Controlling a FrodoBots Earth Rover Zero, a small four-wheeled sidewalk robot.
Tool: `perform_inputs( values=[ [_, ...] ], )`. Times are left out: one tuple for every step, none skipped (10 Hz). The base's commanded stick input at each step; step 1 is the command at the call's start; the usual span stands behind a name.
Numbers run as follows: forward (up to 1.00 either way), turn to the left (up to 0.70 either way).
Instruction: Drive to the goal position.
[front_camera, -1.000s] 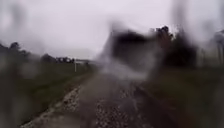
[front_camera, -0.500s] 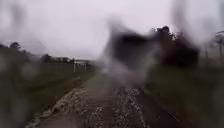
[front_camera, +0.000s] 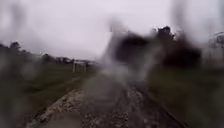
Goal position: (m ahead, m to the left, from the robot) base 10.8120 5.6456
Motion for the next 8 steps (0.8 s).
perform_inputs(
  values=[
    [0.70, 0.00],
    [0.70, 0.00],
    [0.70, 0.00],
    [0.70, 0.00],
    [0.70, 0.00],
    [0.70, 0.00],
    [0.70, 0.00],
    [0.70, 0.00]
  ],
)
